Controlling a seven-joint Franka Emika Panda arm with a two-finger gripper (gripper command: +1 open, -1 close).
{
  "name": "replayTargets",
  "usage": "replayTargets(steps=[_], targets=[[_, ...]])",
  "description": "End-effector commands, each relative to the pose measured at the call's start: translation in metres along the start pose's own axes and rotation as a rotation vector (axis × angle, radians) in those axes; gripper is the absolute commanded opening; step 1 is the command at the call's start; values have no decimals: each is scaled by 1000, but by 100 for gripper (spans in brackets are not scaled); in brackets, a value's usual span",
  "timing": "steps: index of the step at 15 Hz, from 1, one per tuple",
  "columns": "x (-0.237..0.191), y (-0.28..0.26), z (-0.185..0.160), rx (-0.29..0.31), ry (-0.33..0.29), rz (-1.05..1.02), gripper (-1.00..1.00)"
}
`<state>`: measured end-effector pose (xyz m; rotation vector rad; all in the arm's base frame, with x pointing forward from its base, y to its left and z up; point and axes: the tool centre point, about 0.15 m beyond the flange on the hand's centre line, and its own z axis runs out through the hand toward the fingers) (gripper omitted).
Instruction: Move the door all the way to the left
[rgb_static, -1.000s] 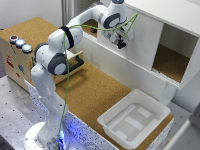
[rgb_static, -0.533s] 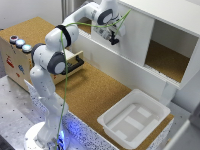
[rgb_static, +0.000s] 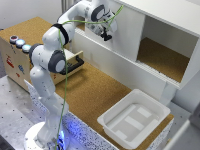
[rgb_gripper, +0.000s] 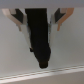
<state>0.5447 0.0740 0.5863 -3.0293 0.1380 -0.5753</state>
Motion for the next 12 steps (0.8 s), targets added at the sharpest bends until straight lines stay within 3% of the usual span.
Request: replayTargets(steps=[1, 12], targets=[[-25, -40, 24, -66, -4, -1, -100], [-44, -104, 29, -8, -22, -91, -100]])
